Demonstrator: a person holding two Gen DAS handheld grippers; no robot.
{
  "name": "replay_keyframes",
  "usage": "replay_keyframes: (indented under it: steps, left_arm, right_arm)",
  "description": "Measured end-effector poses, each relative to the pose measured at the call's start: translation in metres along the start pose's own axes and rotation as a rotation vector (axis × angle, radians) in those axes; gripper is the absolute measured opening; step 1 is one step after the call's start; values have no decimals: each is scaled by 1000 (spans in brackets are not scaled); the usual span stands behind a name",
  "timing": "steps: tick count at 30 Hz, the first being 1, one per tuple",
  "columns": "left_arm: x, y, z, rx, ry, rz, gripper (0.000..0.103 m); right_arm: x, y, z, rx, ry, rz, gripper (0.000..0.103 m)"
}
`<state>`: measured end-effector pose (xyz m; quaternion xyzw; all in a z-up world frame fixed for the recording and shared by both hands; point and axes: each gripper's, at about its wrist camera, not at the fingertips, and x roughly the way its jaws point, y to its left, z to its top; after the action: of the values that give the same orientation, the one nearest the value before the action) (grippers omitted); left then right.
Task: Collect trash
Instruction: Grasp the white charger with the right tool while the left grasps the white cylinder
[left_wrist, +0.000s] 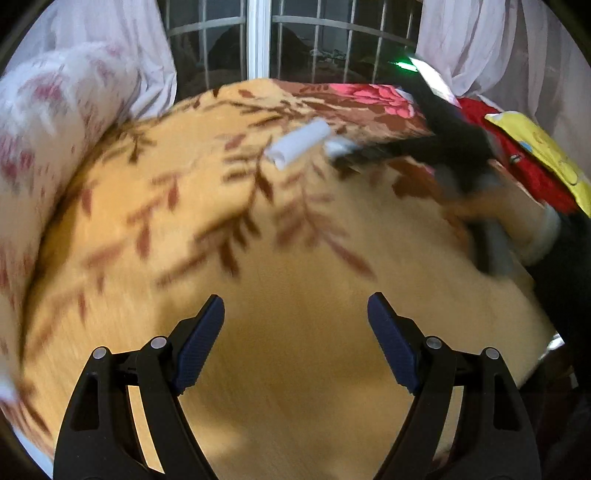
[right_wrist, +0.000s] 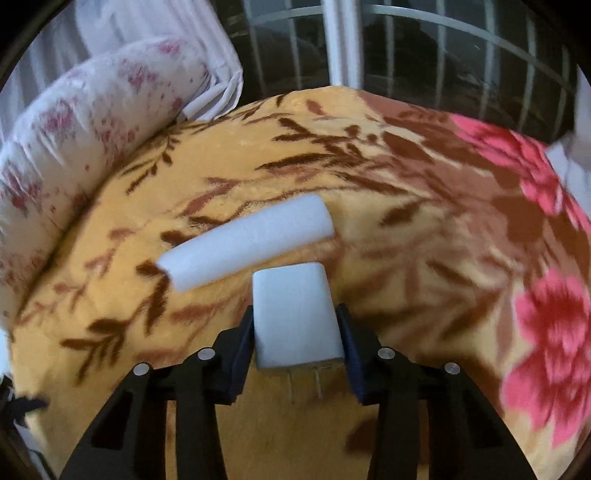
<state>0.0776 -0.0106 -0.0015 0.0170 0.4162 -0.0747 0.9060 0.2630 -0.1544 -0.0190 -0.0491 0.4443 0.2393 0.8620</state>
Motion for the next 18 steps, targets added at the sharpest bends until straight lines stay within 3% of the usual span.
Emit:
replay_keyframes:
  steps: [7, 10, 15, 16, 18]
  left_arm:
    - [60, -4, 91, 192, -80, 36, 78]
    - [102, -6, 121, 229, -39, 1, 78]
    - [156, -6, 143, 219, 23, 21, 77]
    - [163, -6, 143, 215, 32, 22, 61]
    - [168, -6, 142, 204, 44, 0, 47]
  right_arm:
    - [-54, -21, -54, 95, -27, 12, 40]
    - [-70, -24, -72, 111, -41, 11, 40]
    - [-66, -27, -83, 125, -8, -2, 40]
    - [-63, -28, -84, 129, 5, -11, 40]
    - [-55, -32, -82, 136, 37, -16, 40]
